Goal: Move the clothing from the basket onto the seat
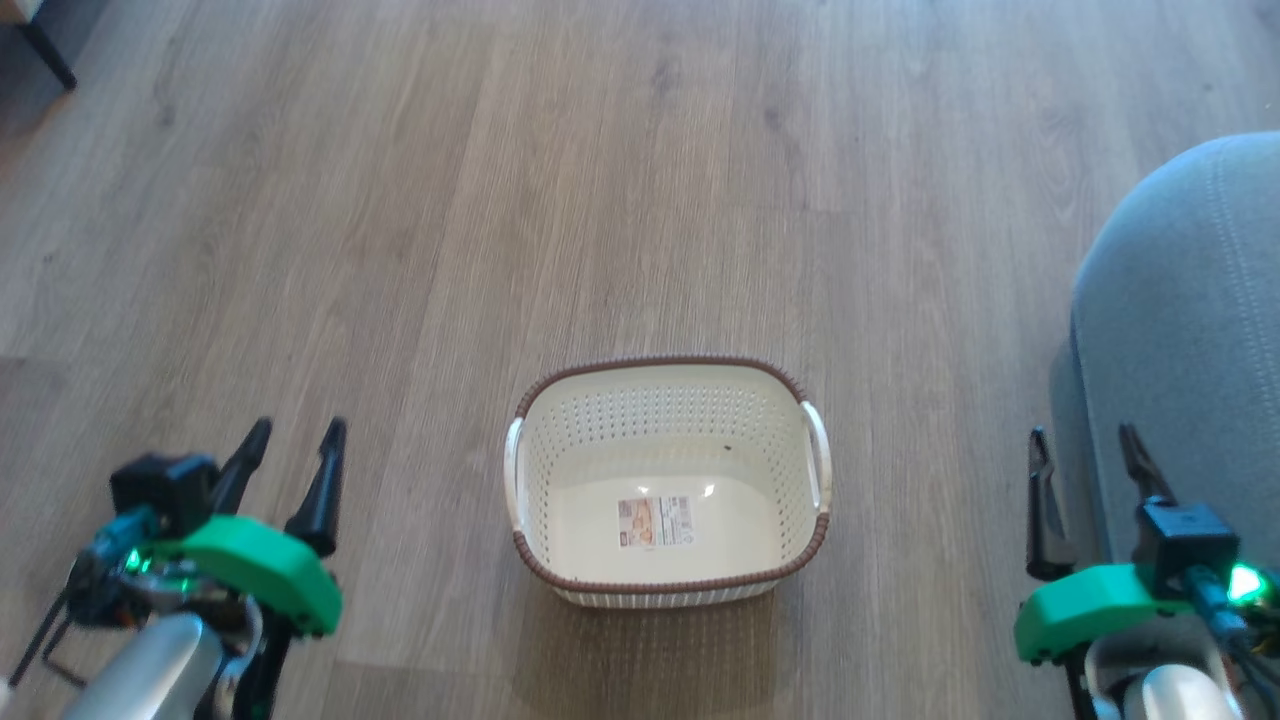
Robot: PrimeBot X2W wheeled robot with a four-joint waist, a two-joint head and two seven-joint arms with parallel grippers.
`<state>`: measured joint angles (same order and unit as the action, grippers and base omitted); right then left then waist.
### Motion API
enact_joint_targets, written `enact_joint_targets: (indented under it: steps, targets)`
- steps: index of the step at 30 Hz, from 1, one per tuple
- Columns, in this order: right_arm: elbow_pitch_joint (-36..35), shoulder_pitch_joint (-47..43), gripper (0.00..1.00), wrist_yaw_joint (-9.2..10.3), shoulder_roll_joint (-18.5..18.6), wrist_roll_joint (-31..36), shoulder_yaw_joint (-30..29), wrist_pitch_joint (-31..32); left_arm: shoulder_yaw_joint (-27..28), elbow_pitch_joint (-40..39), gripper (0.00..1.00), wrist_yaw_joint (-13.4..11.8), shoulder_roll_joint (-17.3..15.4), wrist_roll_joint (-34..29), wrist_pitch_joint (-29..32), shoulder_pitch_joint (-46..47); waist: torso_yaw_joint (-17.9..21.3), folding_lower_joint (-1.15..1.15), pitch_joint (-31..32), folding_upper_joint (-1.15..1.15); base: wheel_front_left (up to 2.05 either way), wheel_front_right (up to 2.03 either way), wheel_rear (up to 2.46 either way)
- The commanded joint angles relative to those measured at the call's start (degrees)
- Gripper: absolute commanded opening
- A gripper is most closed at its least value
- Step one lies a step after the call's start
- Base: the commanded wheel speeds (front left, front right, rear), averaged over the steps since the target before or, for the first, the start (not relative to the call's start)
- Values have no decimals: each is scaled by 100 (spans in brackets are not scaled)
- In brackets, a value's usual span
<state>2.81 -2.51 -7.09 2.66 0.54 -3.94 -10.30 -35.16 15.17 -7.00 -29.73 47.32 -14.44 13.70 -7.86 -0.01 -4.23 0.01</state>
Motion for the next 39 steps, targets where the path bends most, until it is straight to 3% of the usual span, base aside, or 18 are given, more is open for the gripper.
enact_joint_targets:
  steps: [1, 7, 20, 29, 39]
  targets:
    - [-106, 87, 100, -40, 33, 51, 156, -126, 411, -108, 100, 27, -102, -117, -54, 88, 34, 1, 97, -1, 0, 0, 0]
    - [197, 55, 100, -40, 24, -33, 245, -314, 1174, -233, 100, 142, 178, -625, -55, -423, 142, 1, 255, -1, 0, 0, 0]
    - [425, -3, 100, -40, 22, -186, 156, -446, 2257, -180, 100, 798, 881, -1625, -55, -990, 157, 1, 392, -1, 0, 0, 0]
    - [466, -4, 100, -40, 22, -219, 154, -463, 2670, -148, 100, 1126, 1275, -2066, -55, -1074, 146, 1, 441, -1, 0, 0, 0]
    - [496, 8, 100, -40, 22, -268, 73, -468, 2892, -55, 100, 1341, 1473, -2321, -55, -1049, 185, 1, 445, -1, 0, 0, 0]
